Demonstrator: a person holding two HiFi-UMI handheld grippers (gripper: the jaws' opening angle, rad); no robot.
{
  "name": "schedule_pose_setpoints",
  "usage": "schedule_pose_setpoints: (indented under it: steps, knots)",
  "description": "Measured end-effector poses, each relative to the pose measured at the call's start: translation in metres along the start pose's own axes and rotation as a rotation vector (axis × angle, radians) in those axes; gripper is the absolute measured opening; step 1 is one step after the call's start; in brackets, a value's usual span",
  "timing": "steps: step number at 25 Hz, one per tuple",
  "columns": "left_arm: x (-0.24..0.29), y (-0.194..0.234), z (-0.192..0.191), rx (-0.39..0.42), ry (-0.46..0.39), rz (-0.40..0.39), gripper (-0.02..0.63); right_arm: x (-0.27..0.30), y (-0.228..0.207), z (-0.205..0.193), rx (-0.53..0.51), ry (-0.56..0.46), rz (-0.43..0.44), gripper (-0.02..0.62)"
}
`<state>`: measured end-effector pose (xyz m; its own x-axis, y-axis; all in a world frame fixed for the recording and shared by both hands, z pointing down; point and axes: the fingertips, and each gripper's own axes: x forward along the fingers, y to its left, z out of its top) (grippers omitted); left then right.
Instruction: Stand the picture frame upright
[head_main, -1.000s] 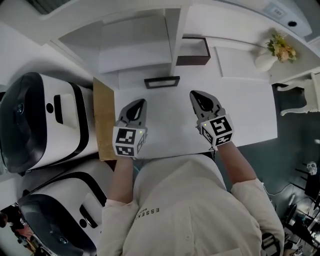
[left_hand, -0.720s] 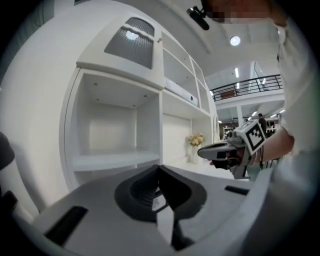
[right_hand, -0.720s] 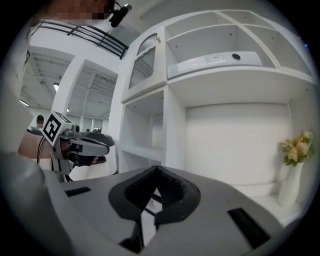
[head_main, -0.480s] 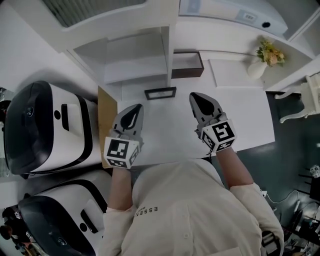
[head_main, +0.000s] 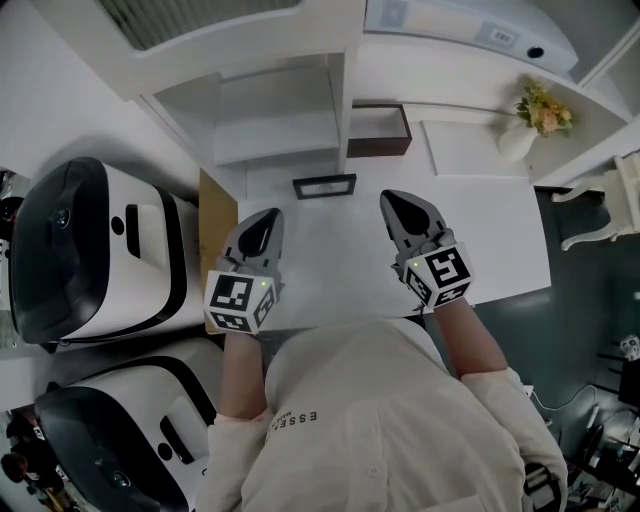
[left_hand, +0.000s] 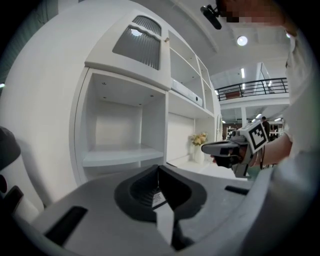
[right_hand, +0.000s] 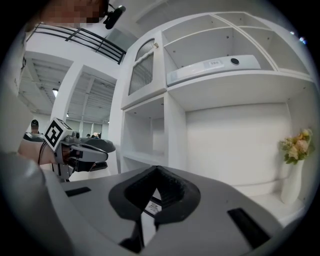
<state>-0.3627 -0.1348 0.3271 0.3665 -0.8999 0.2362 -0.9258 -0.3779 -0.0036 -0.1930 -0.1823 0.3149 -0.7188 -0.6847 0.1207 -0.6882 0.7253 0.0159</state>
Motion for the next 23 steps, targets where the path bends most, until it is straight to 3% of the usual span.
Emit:
schedule_pose_setpoints:
  steps: [12, 18, 23]
  knots:
    - [0.001, 0.004, -0.005, -0.03, 0.011, 0.019, 0.002, 0.0, -0.002, -0.008, 0.012, -0.008, -0.021, 0.014]
    - [-0.001, 0.006, -0.007, -0.047, 0.016, 0.037, 0.002, 0.0, 0.011, -0.007, 0.004, -0.01, 0.04, 0.014]
    - [-0.002, 0.004, -0.005, -0.054, 0.013, 0.043, 0.002, -0.003, 0.009, -0.011, 0.005, 0.001, 0.028, 0.014]
